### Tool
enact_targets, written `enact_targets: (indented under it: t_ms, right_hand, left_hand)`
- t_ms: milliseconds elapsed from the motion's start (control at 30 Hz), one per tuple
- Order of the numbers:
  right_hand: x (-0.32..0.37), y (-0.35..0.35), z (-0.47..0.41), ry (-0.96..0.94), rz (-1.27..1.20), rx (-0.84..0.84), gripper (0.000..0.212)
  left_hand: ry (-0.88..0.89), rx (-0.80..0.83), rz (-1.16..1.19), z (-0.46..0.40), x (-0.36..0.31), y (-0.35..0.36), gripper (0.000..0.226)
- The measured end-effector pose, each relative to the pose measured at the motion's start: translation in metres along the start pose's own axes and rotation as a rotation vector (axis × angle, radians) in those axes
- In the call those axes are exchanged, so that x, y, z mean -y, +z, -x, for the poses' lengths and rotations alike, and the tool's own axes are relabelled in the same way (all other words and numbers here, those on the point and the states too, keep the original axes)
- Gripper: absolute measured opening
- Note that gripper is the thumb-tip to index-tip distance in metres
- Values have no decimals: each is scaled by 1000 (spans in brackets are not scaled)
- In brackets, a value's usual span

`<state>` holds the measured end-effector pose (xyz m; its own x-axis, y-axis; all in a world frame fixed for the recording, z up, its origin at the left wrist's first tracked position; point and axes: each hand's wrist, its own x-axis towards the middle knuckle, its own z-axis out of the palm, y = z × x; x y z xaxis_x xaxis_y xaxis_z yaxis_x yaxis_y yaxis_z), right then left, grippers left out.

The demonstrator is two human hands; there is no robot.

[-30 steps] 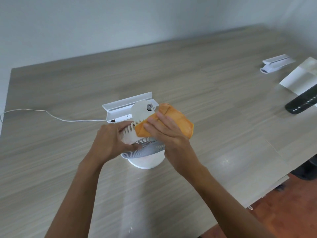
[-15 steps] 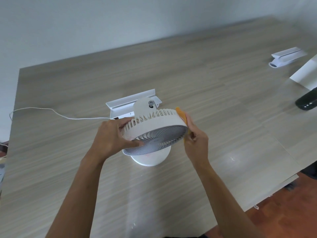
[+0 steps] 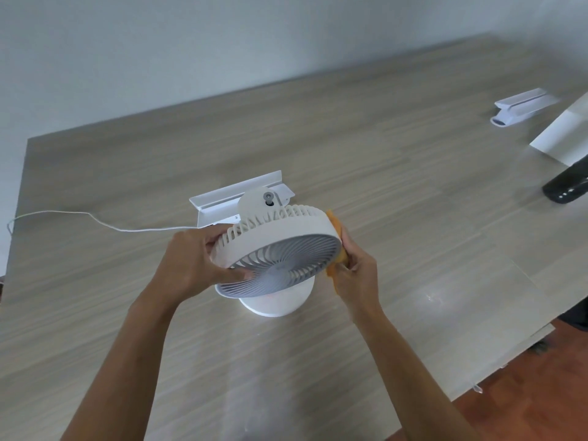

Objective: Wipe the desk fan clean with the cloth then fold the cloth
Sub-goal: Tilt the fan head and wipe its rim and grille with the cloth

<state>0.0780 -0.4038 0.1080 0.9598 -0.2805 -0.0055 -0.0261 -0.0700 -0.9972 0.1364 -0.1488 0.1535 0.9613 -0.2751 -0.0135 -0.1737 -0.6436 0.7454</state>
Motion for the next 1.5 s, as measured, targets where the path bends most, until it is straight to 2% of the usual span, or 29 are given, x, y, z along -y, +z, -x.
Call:
enact_targets:
  t_ms: [100,200,267,400,500,633,733,833,900,1000,1067,1100,1200,1300,1400,1500]
  right_hand:
    - [10,0,3,-120,168,-46,68]
    - [20,6,5,-274,359,-65,86]
    - [24,11,5,-423,453,-56,90]
    - [31,24,10,-554,585,-52,77]
    - [33,38,16,-631,655,-54,76]
    - [43,63,28,-756,699,-15,43]
    - [47,72,34,-765,760,37,46]
    - [58,56,29,-692,641,197,62]
    - [72,37,23,-613,493,278,69]
    - [87,5,12,-595,337,214,67]
    - [89,-15,2,-561,273,169,62]
    - [87,-25,-4,-500,239,149,60]
    - [71,-51,-31,-279,201,125,70]
    - [51,-79,-59,-187,365,272,70]
    - [40,-92,-73,-176,468,558,72]
    - [36,-79,-78,-256,473,658,80]
  left_hand:
    - [5,-2,0,0,-2,1,70]
    - [10,1,-22,2,-2,2,84]
    - [2,-11,-29,3,-4,3,90]
    - [-29,-7,-44,1,-4,2,87]
    - [-39,-8,-73,2,-6,2,85]
    - [-43,-23,-117,4,-10,5,84]
    - [-67,-28,-90,8,-10,5,86]
    - [-89,-45,-58,15,-15,5,81]
    - [-93,-44,-53,20,-22,5,91]
    - [-129,-2,-79,30,-39,-1,129]
    - [-113,-44,-46,36,-55,-1,138]
    - [-86,-97,-29,39,-66,3,132]
    - [65,-309,-89,38,-101,30,98]
    - [194,-434,-349,23,-118,68,64]
    - [207,-411,-607,7,-126,95,53]
    - [142,-364,-759,1,-121,105,55]
